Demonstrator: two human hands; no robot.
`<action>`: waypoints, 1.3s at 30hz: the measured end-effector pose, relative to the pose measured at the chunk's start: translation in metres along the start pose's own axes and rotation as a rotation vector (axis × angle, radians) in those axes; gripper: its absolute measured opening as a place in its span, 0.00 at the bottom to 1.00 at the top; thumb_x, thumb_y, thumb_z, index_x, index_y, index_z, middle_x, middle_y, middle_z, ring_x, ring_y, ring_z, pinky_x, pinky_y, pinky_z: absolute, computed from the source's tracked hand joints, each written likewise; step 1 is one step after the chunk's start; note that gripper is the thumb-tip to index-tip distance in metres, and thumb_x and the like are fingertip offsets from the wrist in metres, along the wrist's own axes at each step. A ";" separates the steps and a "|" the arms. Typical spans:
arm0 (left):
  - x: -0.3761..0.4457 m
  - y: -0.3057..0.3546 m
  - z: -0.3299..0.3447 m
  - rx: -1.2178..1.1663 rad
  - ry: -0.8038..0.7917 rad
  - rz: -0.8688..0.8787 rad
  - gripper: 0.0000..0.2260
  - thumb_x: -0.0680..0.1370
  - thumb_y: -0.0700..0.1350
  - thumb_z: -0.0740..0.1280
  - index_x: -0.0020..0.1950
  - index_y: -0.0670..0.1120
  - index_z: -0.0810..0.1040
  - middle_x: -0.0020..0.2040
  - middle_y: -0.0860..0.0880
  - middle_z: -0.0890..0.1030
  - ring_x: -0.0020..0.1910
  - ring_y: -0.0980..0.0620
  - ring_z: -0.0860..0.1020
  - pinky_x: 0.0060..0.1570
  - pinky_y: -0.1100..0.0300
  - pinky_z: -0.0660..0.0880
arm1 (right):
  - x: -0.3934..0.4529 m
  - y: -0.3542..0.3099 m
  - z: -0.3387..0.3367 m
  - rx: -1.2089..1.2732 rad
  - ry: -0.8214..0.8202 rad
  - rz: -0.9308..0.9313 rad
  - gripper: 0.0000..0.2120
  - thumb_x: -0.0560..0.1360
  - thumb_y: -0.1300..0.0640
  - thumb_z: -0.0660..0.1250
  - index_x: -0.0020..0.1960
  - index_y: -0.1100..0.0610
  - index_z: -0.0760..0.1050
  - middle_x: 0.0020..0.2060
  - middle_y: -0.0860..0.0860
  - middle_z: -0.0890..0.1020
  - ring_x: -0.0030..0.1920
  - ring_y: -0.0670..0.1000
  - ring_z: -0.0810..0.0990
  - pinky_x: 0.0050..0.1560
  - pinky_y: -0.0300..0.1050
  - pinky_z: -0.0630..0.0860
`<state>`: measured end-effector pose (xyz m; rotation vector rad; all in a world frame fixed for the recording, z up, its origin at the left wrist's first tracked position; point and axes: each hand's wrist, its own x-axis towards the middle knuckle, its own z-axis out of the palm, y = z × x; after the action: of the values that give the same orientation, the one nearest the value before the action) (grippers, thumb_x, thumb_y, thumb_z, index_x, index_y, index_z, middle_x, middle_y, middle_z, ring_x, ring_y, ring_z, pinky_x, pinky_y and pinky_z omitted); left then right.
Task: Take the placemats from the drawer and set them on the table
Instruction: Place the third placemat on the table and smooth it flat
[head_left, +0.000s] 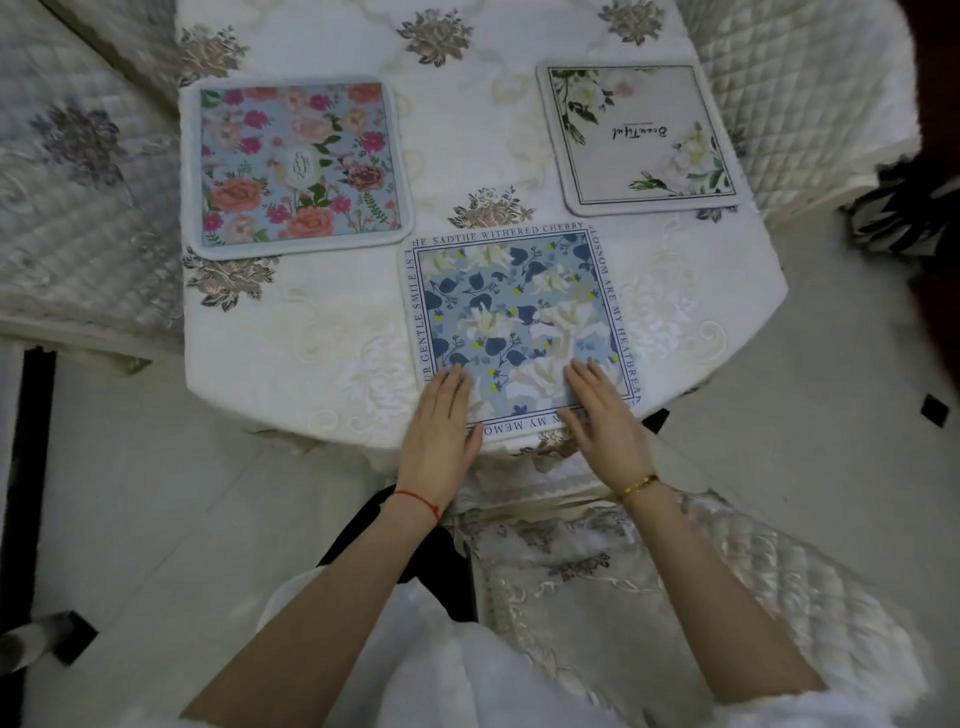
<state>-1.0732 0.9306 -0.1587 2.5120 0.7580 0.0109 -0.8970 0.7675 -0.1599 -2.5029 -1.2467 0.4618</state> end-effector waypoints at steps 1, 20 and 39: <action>-0.002 0.000 0.002 0.006 0.003 -0.003 0.27 0.81 0.50 0.59 0.77 0.41 0.56 0.78 0.44 0.58 0.78 0.47 0.53 0.77 0.54 0.51 | -0.002 0.000 0.001 0.008 0.022 0.030 0.27 0.80 0.49 0.60 0.76 0.54 0.58 0.76 0.49 0.61 0.77 0.48 0.54 0.75 0.47 0.60; -0.048 -0.030 -0.075 0.033 0.011 0.192 0.18 0.79 0.43 0.65 0.67 0.39 0.73 0.64 0.41 0.77 0.64 0.42 0.74 0.67 0.49 0.69 | -0.076 -0.025 -0.022 0.009 0.193 0.222 0.20 0.80 0.55 0.62 0.70 0.60 0.68 0.65 0.57 0.75 0.65 0.58 0.73 0.62 0.55 0.75; -0.092 -0.032 -0.150 -0.004 -0.041 0.679 0.13 0.76 0.43 0.68 0.61 0.43 0.78 0.55 0.45 0.81 0.55 0.45 0.79 0.56 0.51 0.75 | -0.254 -0.186 -0.035 0.086 0.573 0.625 0.16 0.79 0.58 0.63 0.65 0.60 0.73 0.59 0.56 0.79 0.61 0.55 0.75 0.62 0.50 0.74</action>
<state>-1.1902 0.9760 -0.0313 2.6307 -0.1368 0.1930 -1.1595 0.6646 -0.0154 -2.6300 -0.2243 -0.0850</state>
